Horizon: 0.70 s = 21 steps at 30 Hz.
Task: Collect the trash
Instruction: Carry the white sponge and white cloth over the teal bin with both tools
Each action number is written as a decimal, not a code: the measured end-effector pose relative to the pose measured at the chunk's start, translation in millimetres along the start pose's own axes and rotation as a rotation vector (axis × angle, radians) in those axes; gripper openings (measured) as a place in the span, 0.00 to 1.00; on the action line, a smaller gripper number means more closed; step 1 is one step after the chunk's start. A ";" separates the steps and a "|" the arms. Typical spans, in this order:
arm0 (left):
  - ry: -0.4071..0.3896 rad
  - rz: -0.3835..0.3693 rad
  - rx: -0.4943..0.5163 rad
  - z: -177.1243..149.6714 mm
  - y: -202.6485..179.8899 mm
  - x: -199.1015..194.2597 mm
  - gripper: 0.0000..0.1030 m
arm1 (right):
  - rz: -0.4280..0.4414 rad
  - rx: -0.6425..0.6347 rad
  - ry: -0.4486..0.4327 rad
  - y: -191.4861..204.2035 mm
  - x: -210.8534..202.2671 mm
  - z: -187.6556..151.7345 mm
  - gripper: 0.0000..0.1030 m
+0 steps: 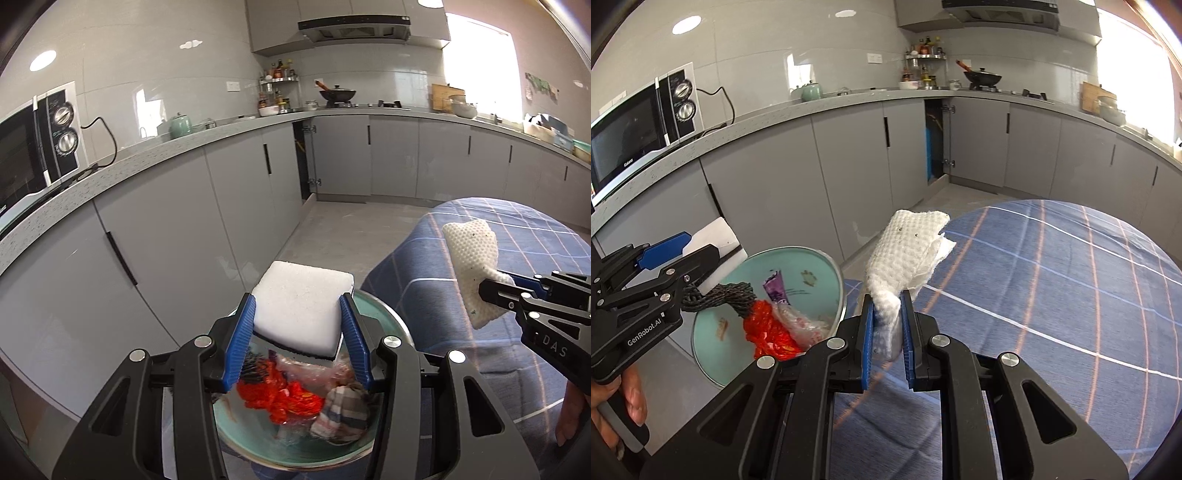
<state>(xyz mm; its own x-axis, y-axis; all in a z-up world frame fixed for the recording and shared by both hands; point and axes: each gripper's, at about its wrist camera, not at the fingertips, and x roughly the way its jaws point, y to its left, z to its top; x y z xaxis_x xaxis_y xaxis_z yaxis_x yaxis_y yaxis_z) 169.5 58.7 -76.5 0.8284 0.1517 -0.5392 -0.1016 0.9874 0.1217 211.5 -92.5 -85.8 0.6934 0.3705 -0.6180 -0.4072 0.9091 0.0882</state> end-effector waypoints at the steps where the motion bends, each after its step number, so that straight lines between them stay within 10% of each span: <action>1: 0.001 0.004 -0.004 -0.7 2.5 -0.6 0.46 | 0.004 -0.004 0.001 2.6 1.4 0.6 0.14; 21: -0.004 0.088 -0.048 -3.5 45.4 -6.7 0.47 | 0.079 -0.090 0.013 50.8 19.9 7.7 0.14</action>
<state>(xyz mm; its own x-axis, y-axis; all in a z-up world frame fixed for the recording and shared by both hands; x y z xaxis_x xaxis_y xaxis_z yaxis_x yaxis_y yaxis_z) 157.5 102.7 -70.3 0.8171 0.2382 -0.5250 -0.2004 0.9712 0.1288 209.2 -37.4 -87.6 0.6496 0.4371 -0.6221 -0.5120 0.8564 0.0671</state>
